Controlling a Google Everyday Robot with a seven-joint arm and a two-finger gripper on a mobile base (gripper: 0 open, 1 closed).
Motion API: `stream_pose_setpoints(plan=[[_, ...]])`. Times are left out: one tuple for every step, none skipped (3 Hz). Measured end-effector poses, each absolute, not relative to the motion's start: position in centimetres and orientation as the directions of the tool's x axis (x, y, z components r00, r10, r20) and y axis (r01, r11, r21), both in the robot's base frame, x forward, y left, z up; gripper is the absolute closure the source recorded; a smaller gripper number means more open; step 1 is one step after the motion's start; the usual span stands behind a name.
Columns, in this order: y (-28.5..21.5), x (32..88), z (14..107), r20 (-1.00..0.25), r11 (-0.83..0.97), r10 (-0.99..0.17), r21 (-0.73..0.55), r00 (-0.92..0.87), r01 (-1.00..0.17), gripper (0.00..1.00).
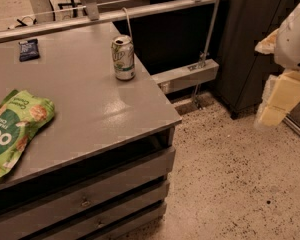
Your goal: Knock 7up can over
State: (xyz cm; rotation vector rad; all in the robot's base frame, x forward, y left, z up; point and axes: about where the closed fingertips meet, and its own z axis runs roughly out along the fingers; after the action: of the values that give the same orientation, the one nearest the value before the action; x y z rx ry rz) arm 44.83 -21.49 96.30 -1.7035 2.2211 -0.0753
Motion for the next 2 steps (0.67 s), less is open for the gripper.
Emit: stream_pose_setpoints(plan=[[-20.3, 47.4, 93.8, -0.304, 0.299, -0.927, -0.244, -0.220, -0.922, 0.00], [-16.9, 52.6, 90.6, -0.423, 0.305, -0.888, -0.251, -0.180, -0.919, 0.00]])
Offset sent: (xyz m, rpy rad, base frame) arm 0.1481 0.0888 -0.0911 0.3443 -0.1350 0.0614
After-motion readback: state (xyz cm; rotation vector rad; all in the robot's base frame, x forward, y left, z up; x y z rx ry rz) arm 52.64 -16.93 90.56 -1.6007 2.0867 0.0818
